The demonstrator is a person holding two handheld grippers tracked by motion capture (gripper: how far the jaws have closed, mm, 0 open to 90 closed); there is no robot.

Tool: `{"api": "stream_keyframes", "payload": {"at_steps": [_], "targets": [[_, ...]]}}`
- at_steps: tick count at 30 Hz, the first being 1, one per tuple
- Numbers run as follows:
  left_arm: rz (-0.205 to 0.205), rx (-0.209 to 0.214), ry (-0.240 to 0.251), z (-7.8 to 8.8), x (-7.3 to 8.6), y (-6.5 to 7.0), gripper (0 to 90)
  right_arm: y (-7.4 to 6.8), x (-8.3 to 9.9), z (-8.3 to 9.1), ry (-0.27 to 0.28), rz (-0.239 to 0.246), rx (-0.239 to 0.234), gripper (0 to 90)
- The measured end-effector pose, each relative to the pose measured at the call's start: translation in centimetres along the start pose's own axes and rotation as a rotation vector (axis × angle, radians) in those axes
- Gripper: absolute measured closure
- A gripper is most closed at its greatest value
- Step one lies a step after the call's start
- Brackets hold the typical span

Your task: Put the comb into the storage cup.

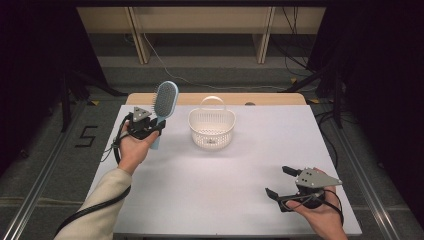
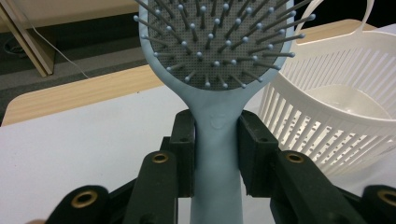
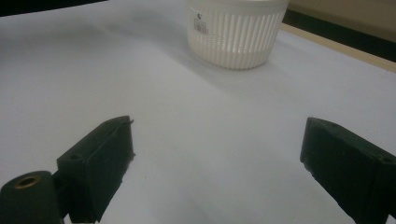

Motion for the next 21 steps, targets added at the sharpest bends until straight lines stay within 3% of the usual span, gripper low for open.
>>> {"api": "stream_keyframes", "payload": {"at_steps": [21], "targets": [[0.023, 0.061, 0.099, 0.5, -1.4, 1.2, 69.6, 0.0, 0.1, 0.0, -0.002, -0.004, -0.001, 10.1]]}}
Point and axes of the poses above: each handheld gripper's, and its own axes: z roughly backward along the jaws, x roughly out of its underside, y roughly to its right, the point moved 8 cm from there along -z, roughly forward along the jaws, and after that the axes turned 2 degrees about x, right-handed, at the moved point
